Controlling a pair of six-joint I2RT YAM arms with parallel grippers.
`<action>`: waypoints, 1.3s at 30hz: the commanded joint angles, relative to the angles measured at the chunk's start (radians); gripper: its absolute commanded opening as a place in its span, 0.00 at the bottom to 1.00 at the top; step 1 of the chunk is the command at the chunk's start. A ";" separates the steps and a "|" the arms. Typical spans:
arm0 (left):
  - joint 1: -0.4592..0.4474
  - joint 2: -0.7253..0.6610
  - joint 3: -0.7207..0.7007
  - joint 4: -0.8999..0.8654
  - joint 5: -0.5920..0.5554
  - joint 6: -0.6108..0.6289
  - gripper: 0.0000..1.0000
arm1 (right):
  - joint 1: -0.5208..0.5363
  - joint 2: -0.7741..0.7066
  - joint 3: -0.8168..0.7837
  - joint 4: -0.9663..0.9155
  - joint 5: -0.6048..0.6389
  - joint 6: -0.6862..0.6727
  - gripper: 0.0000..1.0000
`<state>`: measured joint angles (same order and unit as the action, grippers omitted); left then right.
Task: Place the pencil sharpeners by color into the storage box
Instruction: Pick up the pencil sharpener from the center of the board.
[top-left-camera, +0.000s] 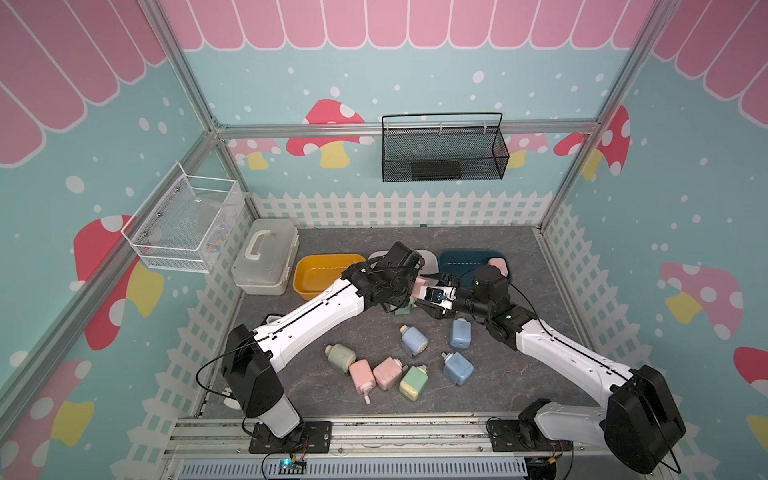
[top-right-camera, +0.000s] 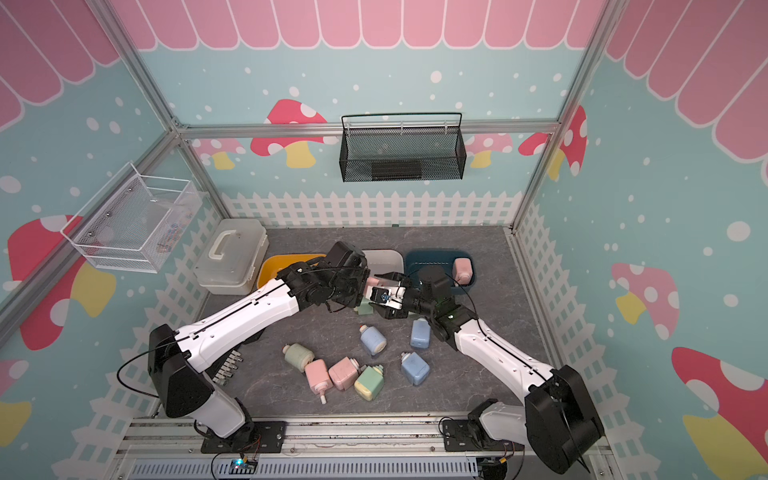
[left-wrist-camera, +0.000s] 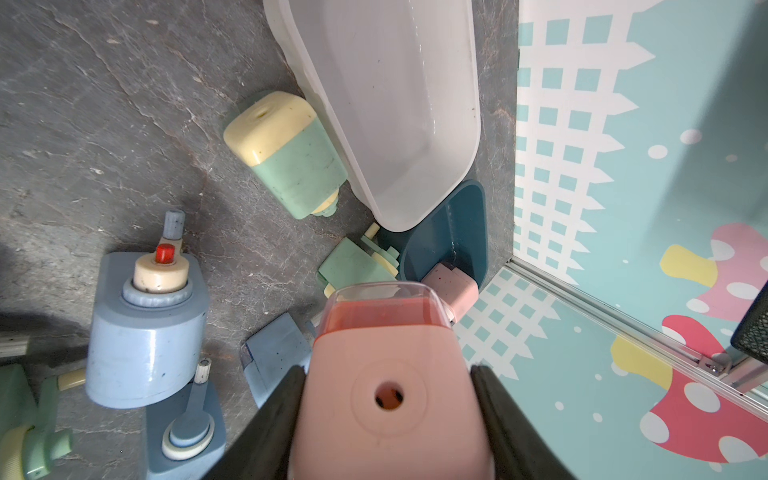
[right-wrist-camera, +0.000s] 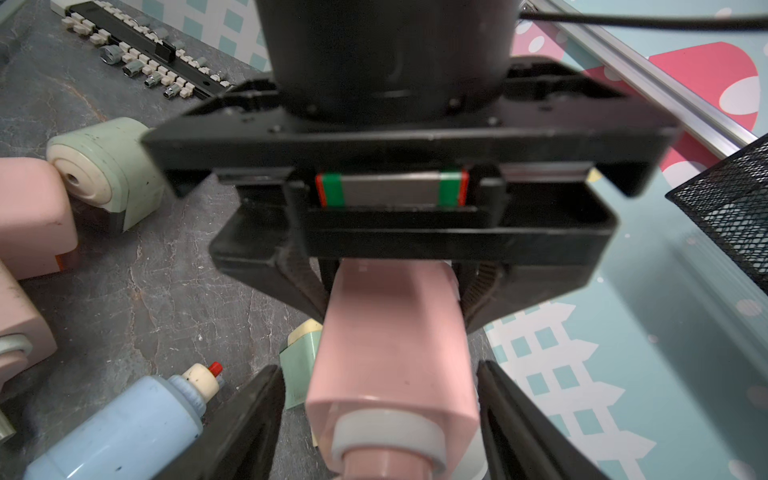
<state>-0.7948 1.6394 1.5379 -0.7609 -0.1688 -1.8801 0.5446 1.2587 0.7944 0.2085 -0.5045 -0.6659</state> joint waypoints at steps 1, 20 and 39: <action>-0.003 0.006 0.022 0.029 0.027 -0.014 0.00 | 0.010 0.021 0.018 0.034 -0.005 -0.007 0.71; 0.011 0.016 0.040 0.103 -0.025 0.225 0.57 | 0.017 0.007 0.008 0.055 -0.005 0.031 0.00; 0.097 -0.097 -0.245 0.600 -0.025 0.829 0.99 | -0.117 0.087 0.012 0.067 0.219 0.440 0.00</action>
<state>-0.7376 1.5723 1.3720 -0.3576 -0.2531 -1.2083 0.4622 1.3407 0.7952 0.2562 -0.3275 -0.3752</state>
